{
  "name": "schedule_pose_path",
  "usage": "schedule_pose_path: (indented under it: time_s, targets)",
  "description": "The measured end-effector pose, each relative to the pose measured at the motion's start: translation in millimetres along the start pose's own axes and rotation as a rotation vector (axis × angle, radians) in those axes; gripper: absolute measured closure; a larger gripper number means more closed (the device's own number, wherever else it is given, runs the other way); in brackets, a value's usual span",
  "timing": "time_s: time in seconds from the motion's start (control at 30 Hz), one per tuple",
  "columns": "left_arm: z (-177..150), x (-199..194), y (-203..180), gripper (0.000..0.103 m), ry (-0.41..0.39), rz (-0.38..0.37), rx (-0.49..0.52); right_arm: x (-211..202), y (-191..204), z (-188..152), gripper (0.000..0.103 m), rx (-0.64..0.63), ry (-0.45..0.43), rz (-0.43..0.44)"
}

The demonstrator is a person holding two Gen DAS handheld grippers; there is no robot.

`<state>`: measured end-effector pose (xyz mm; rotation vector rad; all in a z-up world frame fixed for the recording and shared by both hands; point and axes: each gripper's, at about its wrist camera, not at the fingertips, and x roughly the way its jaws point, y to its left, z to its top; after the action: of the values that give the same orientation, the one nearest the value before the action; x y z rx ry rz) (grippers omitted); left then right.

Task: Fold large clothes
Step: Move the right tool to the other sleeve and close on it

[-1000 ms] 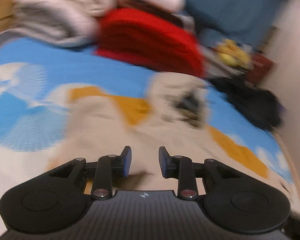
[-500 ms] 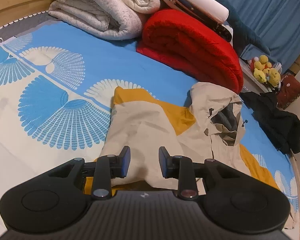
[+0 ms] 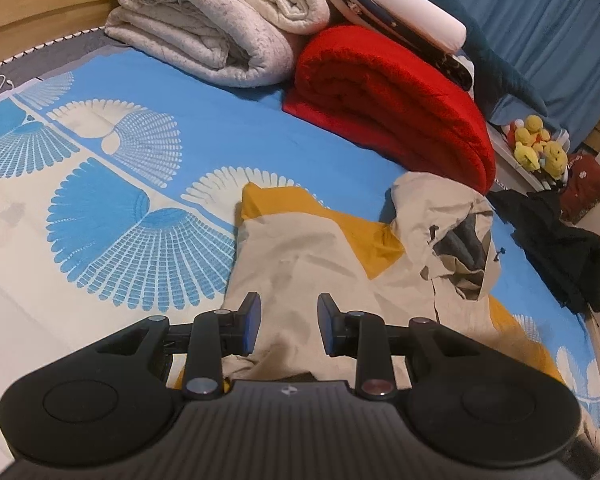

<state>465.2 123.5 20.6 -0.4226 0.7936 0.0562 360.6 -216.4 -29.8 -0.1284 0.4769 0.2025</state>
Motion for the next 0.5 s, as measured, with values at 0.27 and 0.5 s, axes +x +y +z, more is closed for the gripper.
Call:
schedule_pose_path:
  time_s: [0.27, 0.5]
  targets:
    - [-9, 5, 0, 0.07, 0.024, 0.012, 0.031, -17, -135, -2, 0.099, 0.439, -0.053, -0.435]
    - [-10, 16, 2, 0.07, 0.048, 0.03, 0.055, 15, -179, -49, 0.066, 0.872, 0.132, -0.148]
